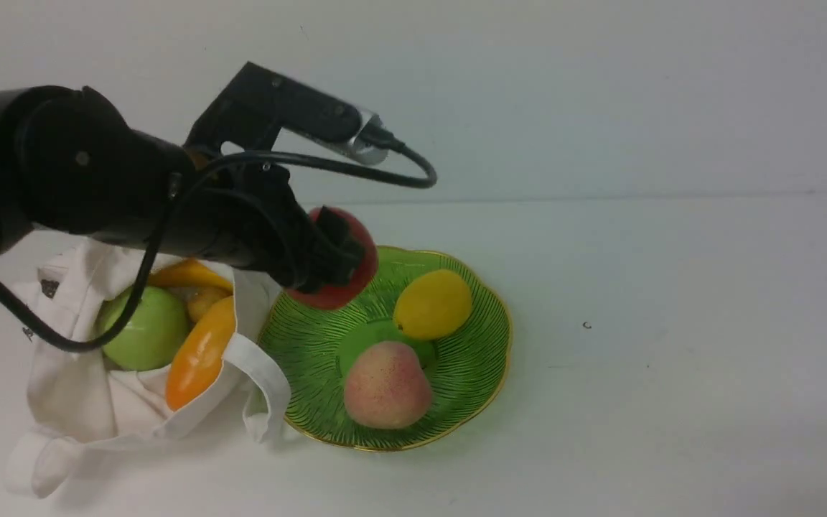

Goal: Take the fruit out of the cloth bag on the white table and place them on a plate.

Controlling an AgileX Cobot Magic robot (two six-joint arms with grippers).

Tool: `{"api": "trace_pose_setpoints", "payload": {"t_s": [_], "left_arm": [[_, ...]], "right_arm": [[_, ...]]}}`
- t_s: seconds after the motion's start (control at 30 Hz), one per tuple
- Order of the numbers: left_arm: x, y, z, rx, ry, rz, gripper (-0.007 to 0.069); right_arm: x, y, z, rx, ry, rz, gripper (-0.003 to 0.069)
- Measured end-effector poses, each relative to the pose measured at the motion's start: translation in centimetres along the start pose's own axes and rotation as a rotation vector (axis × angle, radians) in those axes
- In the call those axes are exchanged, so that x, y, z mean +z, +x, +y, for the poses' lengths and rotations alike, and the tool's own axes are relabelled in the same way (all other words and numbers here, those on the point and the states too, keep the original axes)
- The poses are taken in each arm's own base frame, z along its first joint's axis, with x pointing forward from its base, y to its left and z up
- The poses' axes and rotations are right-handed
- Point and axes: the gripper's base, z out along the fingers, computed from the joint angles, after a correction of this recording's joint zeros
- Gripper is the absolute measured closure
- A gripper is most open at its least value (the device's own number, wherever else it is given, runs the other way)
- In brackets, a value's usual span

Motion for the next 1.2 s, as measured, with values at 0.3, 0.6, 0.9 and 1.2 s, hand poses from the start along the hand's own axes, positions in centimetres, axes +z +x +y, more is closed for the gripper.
{"api": "trace_pose_setpoints", "payload": {"t_s": [0.3,0.6,0.9,1.2], "left_arm": [[6.5,2.5,0.6,-0.001,-0.004,0.132,0.015],[10.0,3.8,1.1,-0.078,-0.034,0.139,0.0146],[9.0,3.2,1.0,-0.08,-0.036,0.115,-0.0057],[-1.7,-0.1,0.3,-0.016,-0.052,0.005,0.0235]], "right_arm": [[0.0,0.0,0.0,0.0,0.0,0.0,0.0673],[0.0,0.0,0.0,0.0,0.0,0.0,0.0673],[0.0,0.0,0.0,0.0,0.0,0.0,0.0673],[0.0,0.0,0.0,0.0,0.0,0.0,0.0673]]}}
